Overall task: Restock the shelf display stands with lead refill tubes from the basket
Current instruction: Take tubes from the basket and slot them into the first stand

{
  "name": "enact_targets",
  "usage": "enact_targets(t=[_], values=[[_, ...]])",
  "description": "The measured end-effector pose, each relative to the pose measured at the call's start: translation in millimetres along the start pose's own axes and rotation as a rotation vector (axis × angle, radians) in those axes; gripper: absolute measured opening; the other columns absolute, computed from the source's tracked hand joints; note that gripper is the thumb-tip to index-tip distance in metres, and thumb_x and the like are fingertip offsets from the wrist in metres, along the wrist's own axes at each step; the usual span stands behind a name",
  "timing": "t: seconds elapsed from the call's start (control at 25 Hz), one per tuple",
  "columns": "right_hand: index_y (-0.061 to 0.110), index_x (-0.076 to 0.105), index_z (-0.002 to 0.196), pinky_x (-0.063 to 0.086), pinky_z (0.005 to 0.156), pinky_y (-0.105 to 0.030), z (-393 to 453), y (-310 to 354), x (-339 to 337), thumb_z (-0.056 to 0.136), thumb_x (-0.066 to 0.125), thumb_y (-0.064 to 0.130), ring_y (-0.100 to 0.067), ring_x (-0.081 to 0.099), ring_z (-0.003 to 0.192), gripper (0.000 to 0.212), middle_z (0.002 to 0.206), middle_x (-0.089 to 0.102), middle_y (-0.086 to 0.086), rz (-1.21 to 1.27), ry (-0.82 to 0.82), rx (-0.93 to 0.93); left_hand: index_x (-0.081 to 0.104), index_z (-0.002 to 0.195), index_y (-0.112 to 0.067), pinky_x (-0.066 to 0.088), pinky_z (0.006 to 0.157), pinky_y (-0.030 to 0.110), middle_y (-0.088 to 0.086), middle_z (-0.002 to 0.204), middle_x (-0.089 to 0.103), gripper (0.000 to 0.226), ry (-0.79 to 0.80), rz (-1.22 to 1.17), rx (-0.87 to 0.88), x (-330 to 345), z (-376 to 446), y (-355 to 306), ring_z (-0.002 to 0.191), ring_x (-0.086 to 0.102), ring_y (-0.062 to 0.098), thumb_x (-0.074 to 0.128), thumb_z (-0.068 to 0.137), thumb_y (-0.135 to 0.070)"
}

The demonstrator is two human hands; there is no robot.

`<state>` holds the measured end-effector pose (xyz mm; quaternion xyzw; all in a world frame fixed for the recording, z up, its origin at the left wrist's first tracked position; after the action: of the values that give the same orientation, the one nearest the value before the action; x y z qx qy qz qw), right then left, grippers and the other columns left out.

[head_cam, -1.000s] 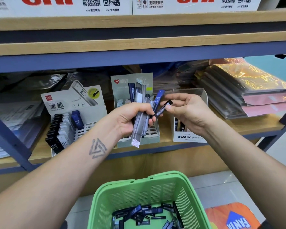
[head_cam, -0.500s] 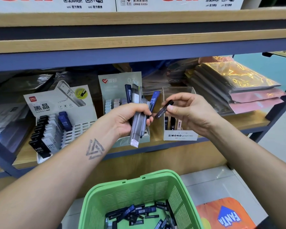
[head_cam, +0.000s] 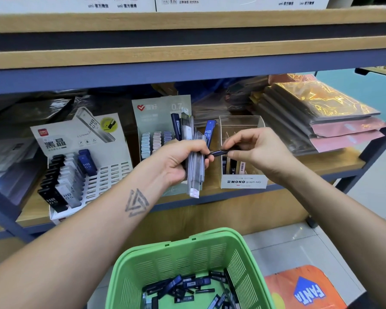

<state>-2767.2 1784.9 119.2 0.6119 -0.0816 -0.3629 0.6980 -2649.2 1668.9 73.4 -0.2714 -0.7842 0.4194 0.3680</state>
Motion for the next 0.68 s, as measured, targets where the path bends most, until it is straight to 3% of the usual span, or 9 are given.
enact_targets(t=[0.28,0.4,0.48,0.68], values=[[0.013,0.076,0.092,0.059,0.083,-0.035,1,-4,1,0.083,0.074,-0.009,-0.023,0.074,0.084,0.024,0.095,0.077,-0.012,-0.002,-0.051,0.01,0.062,0.086,0.006,0.057,0.052,0.026,0.024,0.076,0.067,0.013,-0.08,0.029,0.084,-4,0,-4,0.063,0.069,0.027,0.064,0.078,0.017],[0.007,0.073,0.1,0.059,0.091,-0.038,2,-14,5,0.093,0.064,-0.007,-0.03,0.075,0.094,0.018,0.098,0.075,-0.02,0.118,-0.03,0.09,0.063,0.092,0.008,0.057,0.052,0.026,0.023,0.077,0.069,0.016,-0.077,0.021,0.094,-3,0,-5,0.064,0.069,0.027,0.064,0.078,0.017],[0.005,0.068,0.104,0.06,0.089,-0.037,2,-14,4,0.096,0.061,-0.006,-0.03,0.075,0.094,0.016,0.095,0.076,-0.019,0.167,-0.028,0.121,0.063,0.088,0.008,0.057,0.053,0.027,0.025,0.079,0.07,0.013,-0.078,0.025,0.099,-1,-1,-5,0.064,0.069,0.028,0.064,0.078,0.017],[0.007,0.075,0.097,0.062,0.081,-0.038,4,-3,-36,0.083,0.078,-0.001,-0.023,0.077,0.081,0.016,0.085,0.077,-0.011,-0.08,-0.17,0.074,0.063,0.085,0.008,0.057,0.055,0.026,0.027,0.088,0.068,0.012,-0.078,0.046,0.102,0,0,-5,0.065,0.068,0.025,0.064,0.077,0.016]])
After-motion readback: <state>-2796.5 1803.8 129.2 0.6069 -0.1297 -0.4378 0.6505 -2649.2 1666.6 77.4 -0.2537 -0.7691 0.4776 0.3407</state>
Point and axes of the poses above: each hand's wrist, its own z-axis towards the middle knuckle, its own x-axis out of the palm, y = z × x, the point moved 10 cm from there along z, towards the middle knuckle
